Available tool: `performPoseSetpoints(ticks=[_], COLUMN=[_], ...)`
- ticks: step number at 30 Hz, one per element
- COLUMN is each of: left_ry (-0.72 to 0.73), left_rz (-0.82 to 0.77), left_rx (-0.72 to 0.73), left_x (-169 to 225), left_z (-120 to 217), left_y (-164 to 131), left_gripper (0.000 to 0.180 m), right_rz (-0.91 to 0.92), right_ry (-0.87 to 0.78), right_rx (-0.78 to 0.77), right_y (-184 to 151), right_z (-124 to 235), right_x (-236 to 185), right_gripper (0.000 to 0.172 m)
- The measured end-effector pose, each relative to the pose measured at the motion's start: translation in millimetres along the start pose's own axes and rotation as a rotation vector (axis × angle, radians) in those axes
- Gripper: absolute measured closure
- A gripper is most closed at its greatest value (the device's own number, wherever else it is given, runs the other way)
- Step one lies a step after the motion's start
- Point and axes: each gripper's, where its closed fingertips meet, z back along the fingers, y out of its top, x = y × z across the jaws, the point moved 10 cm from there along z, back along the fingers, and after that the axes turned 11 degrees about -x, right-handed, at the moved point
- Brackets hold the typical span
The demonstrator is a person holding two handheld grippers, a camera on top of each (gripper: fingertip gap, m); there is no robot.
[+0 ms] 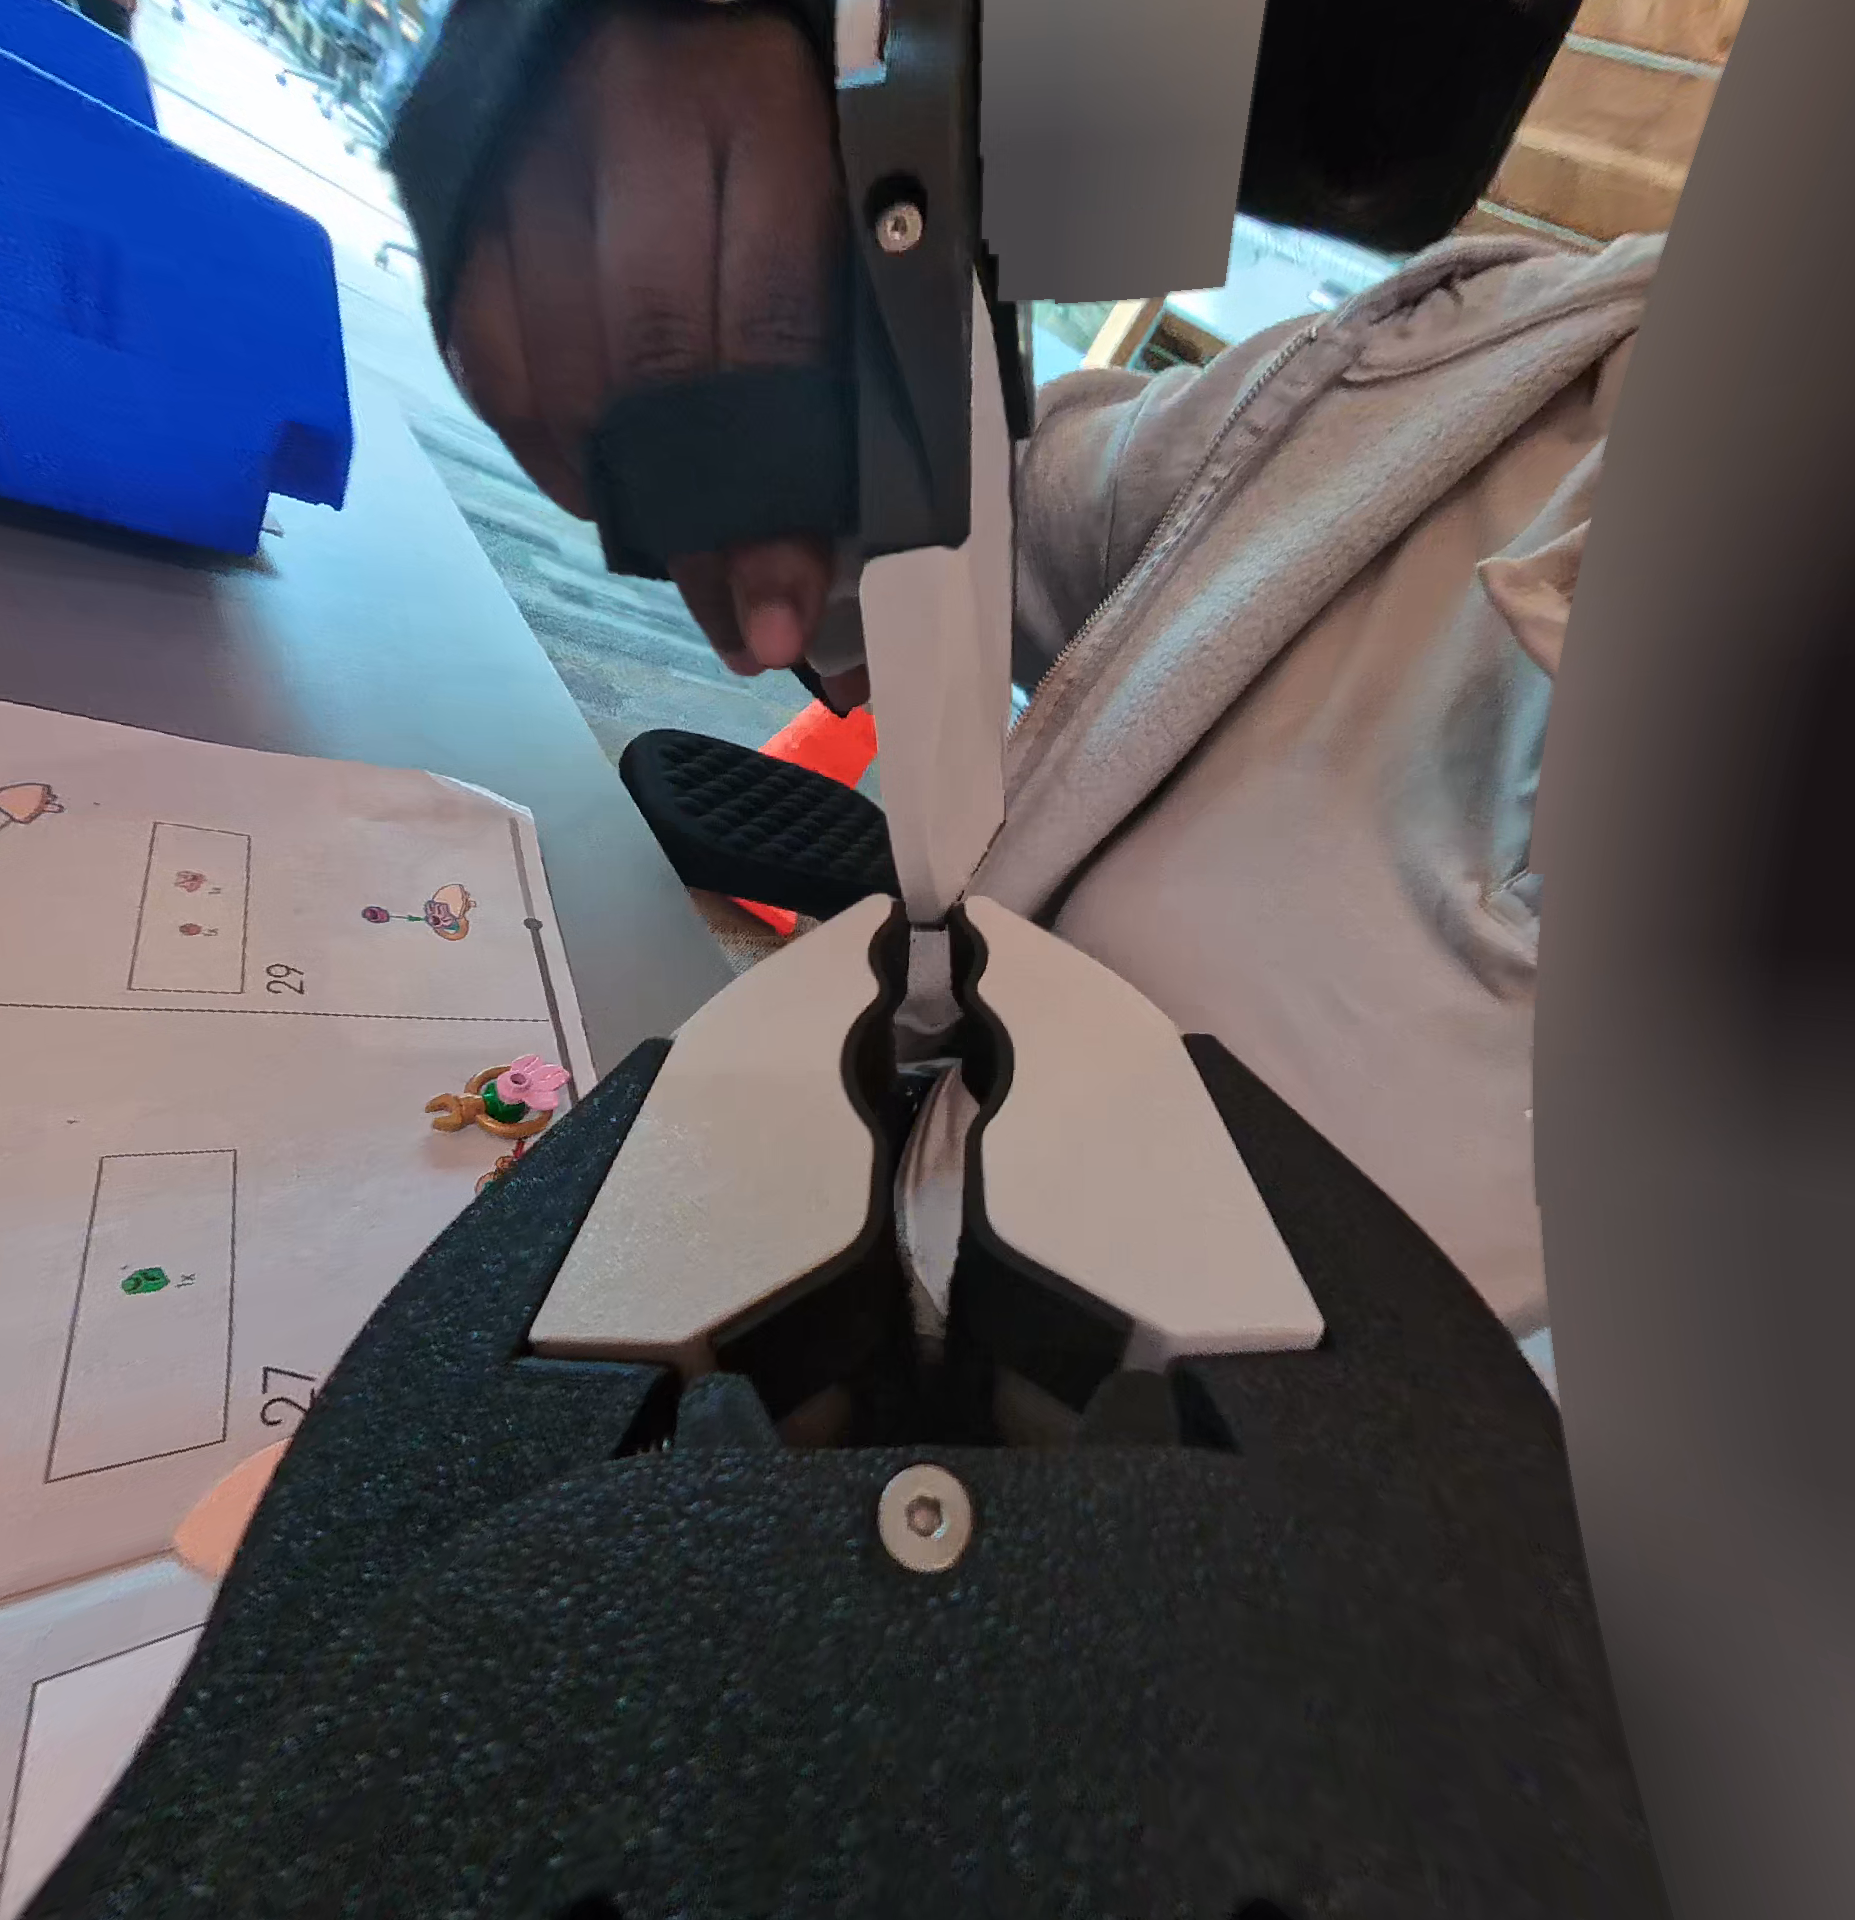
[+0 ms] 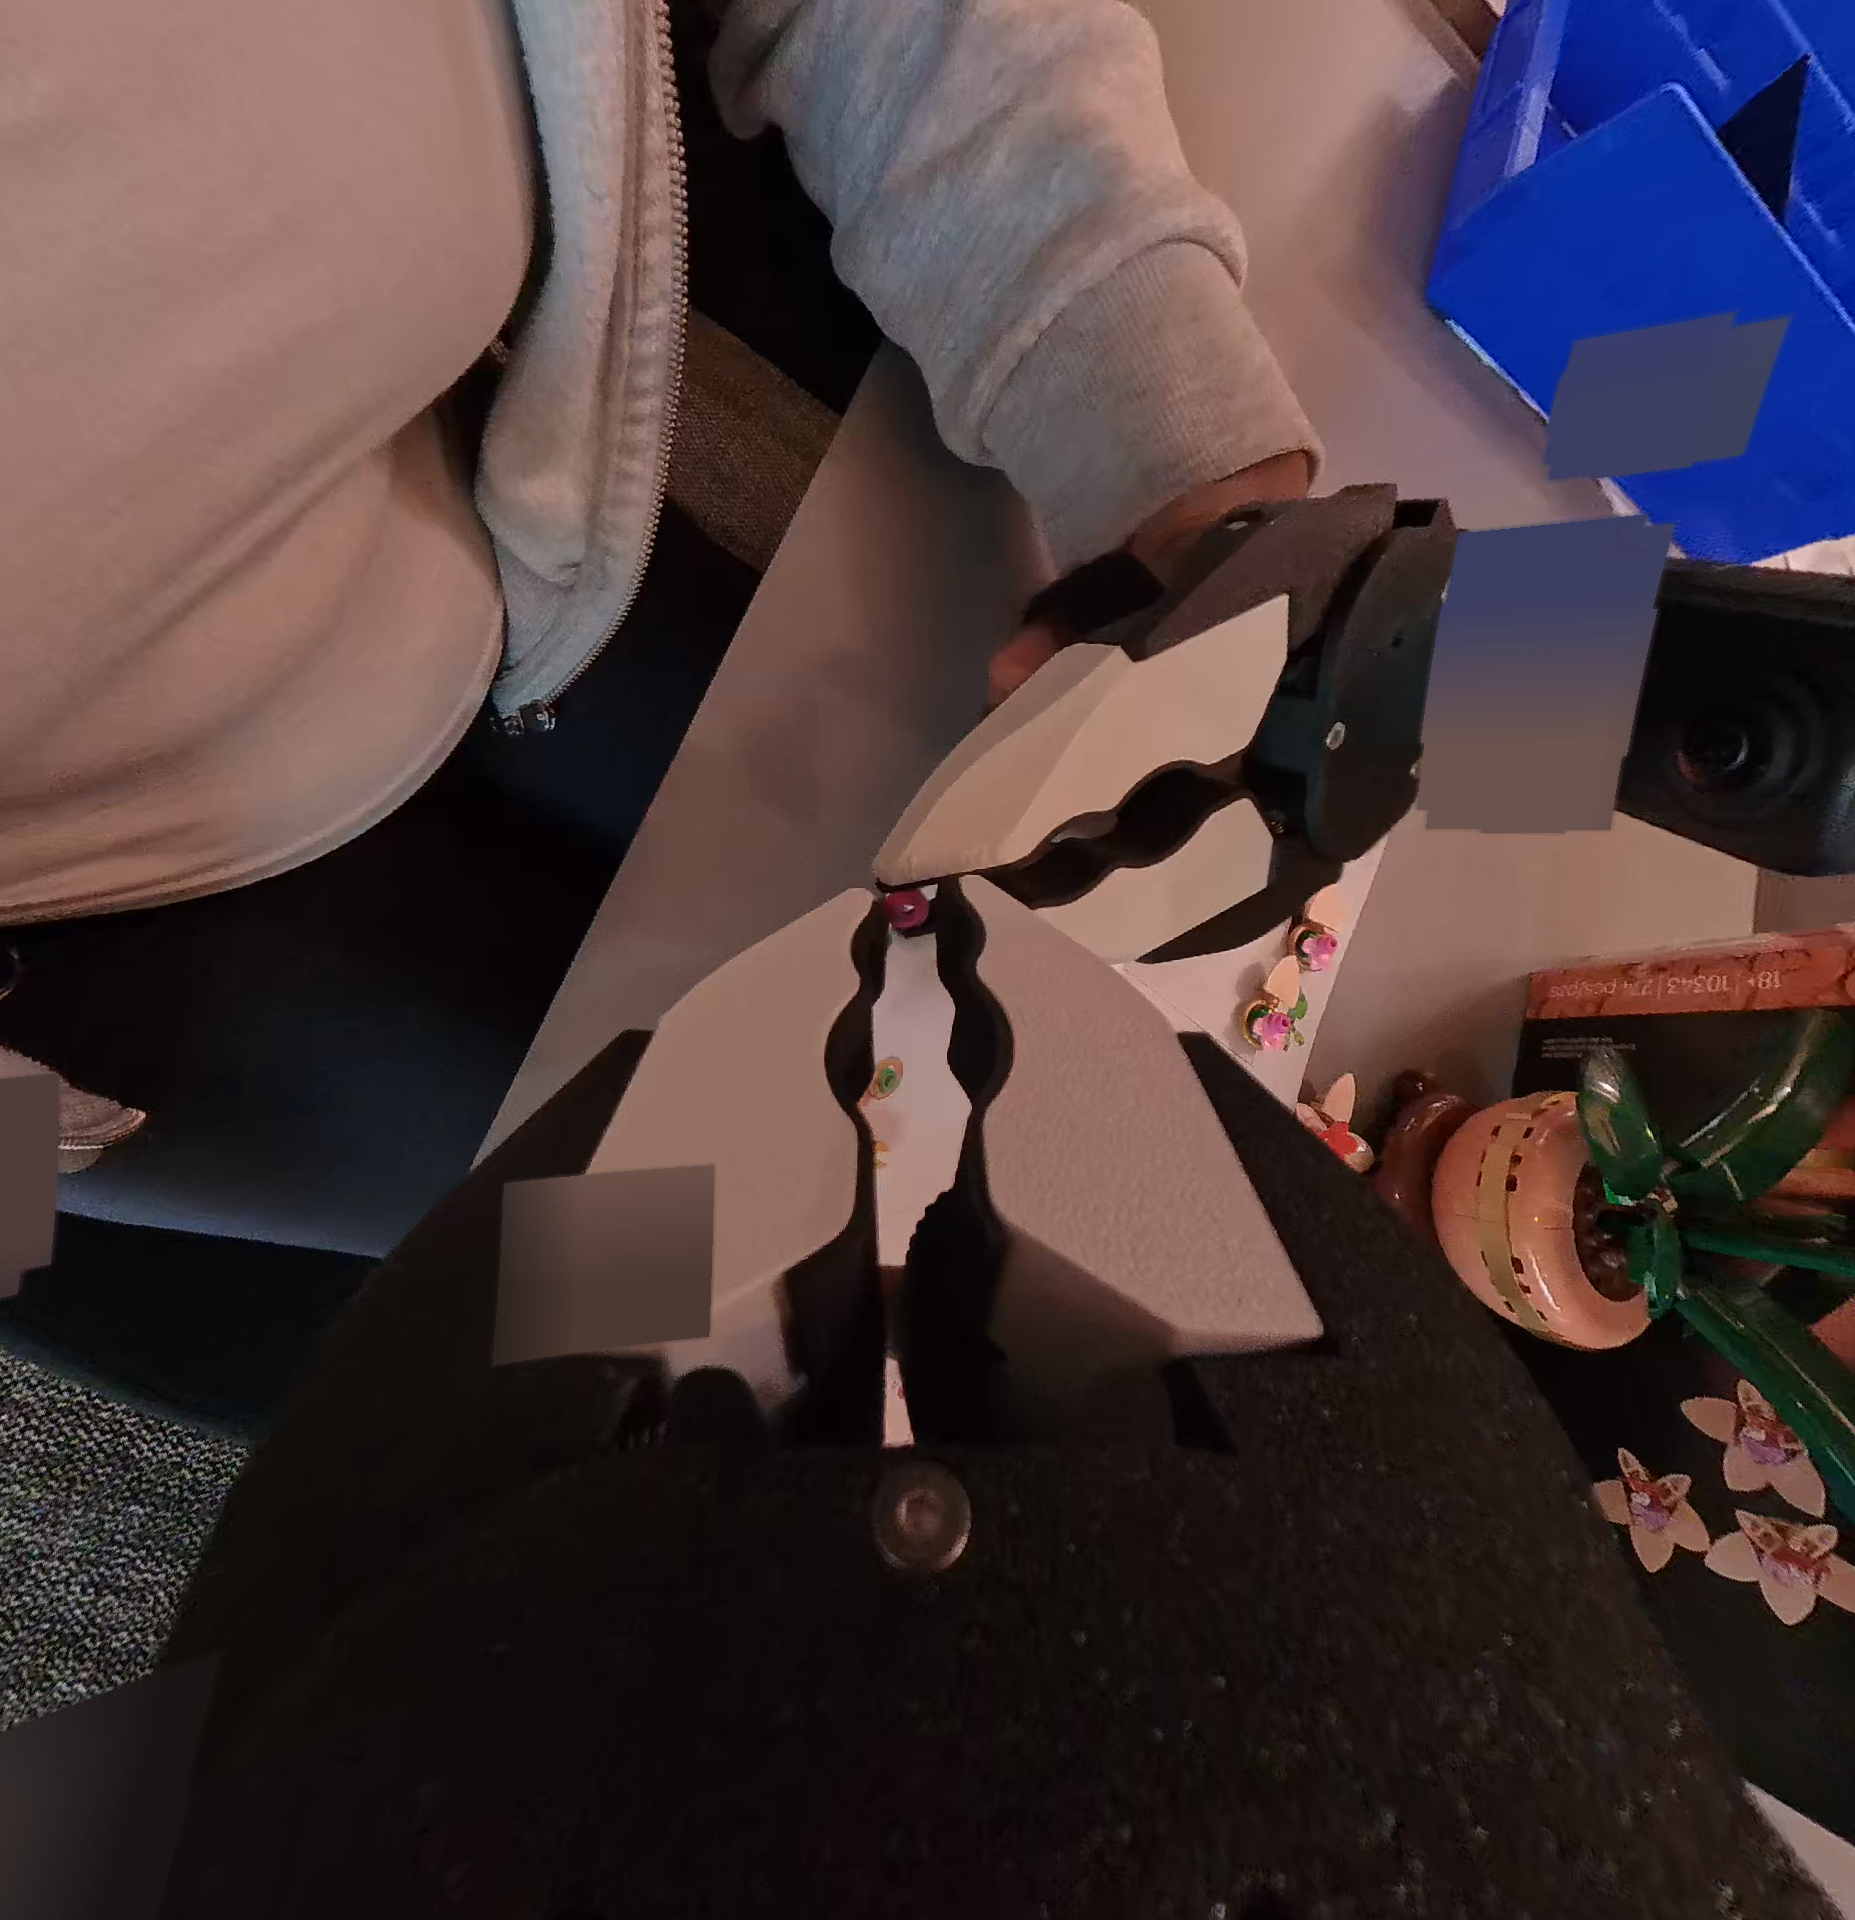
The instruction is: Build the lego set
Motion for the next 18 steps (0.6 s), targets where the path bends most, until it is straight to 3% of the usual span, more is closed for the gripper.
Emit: performPoseSetpoints(ticks=[10, 13, 18], left_ry=[0.071, 0.228, 0.602], left_rz=[0.023, 0.005, -0.119], left_rx=[0.059, 0.023, -0.154], left_x=[-6, -6, 3], left_z=[9, 16, 11], left_y=[-2, -5, -12], left_gripper=[0.171, 0.17, 0.169], right_rz=[-0.107, -0.175, -0.409], right_ry=[-0.038, -0.04, 0.059], right_rx=[0.032, 0.036, -0.157], right_y=[-13, -22, -52], right_z=[0, 5, -4], right_x=[6, 5, -7], right_gripper=[0.166, 0.166, 0.166])
